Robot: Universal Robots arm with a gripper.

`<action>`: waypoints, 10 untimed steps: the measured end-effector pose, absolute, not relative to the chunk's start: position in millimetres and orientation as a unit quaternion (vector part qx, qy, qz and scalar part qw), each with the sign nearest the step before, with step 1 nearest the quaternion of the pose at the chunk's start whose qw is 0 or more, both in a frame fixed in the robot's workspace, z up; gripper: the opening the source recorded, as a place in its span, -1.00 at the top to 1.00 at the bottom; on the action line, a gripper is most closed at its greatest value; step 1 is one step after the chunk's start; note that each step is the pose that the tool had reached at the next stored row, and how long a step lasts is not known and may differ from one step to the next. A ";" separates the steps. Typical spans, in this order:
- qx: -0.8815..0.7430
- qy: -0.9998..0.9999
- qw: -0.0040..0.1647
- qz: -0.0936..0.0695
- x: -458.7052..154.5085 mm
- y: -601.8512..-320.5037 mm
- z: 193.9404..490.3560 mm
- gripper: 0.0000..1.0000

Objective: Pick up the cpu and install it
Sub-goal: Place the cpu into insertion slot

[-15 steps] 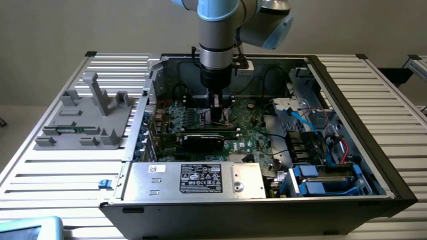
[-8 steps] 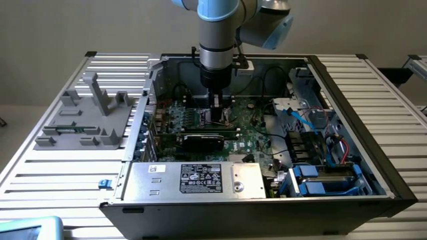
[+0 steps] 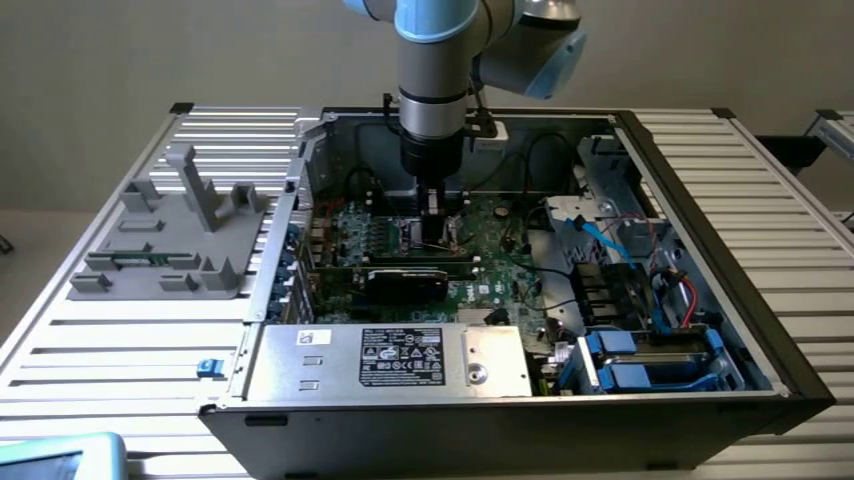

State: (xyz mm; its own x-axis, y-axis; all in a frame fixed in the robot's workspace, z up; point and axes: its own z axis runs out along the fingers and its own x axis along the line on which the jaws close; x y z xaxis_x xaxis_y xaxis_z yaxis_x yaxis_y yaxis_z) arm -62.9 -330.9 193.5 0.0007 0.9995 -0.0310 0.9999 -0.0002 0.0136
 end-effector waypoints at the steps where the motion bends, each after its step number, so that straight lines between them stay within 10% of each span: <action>1: 0.707 0.707 0.016 -0.006 -62.9 -330.9 193.5 -0.11; 10: 0.707 0.707 0.018 -0.004 -63.8 -330.8 202.3 -0.11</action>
